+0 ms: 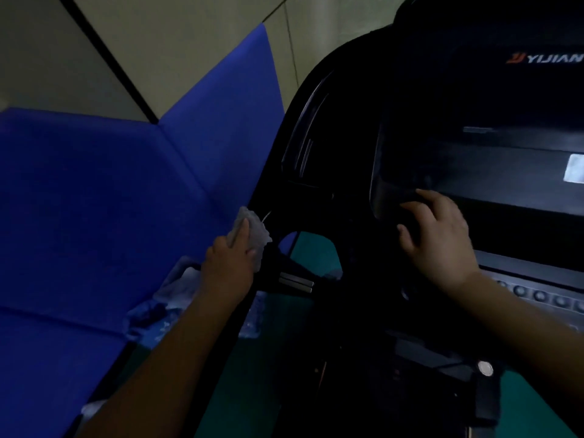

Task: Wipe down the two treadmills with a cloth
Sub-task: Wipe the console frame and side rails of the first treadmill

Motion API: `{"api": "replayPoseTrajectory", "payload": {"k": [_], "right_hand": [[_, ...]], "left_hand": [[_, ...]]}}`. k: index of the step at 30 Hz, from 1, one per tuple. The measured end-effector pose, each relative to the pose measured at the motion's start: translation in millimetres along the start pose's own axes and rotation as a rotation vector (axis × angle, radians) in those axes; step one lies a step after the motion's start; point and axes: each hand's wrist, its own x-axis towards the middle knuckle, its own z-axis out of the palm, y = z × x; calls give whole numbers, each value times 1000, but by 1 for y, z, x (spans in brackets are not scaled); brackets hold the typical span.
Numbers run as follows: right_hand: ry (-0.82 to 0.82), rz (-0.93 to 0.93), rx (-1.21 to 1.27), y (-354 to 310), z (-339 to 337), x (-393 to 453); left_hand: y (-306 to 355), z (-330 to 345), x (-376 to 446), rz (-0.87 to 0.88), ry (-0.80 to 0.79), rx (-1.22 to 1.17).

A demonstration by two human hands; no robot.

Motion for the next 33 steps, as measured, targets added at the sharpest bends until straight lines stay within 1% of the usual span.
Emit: {"api": "replayPoseTrajectory", "payload": {"k": [2, 3, 4, 6, 7, 8, 10, 12, 15, 18, 21, 23, 26, 27, 29, 31, 33], "right_hand": [[45, -97, 105, -19, 5, -9], [31, -166, 158, -31, 11, -14], [-26, -230, 213, -43, 19, -19], [-208, -337, 267, -65, 38, -25], [-285, -386, 231, -74, 48, -26], [-345, -438, 145, -80, 58, -25], [-465, -524, -95, -89, 72, -24], [-530, -554, -270, -92, 77, -24], [-534, -589, -344, -88, 77, -25], [-512, -626, -345, -79, 73, -25], [-480, -638, -317, -73, 71, -30], [-446, -643, -317, -71, 73, -33], [-413, -627, -284, -68, 74, -35], [-407, -626, -281, -68, 73, -35], [-392, -629, -284, -68, 71, -36], [-386, -628, -294, -69, 70, -36], [-391, -619, -299, -70, 69, -36]], "left_hand": [[-6, -3, -19, -90, -30, 19], [-9, -5, -28, -130, -43, 27], [-12, -6, -36, -150, -50, 36], [-21, -5, -53, -144, -58, 68], [-25, -4, -60, -145, -54, 71], [-29, -3, -68, -166, -53, 62], [-35, -5, -86, -223, -63, 41], [-42, -6, -104, -248, -65, 32], [-48, -5, -127, -241, -14, 41], [-42, 1, -129, -246, 22, 80], [-37, 5, -107, -268, 7, 175], [-27, 0, -89, -244, -43, 246], [-4, -7, -56, -194, -103, 263], [2, -7, -46, -186, -97, 237], [5, -3, -31, -204, -34, 142], [-3, 3, -34, -164, 18, 49], [-15, 5, -50, -108, 35, -4]]}}
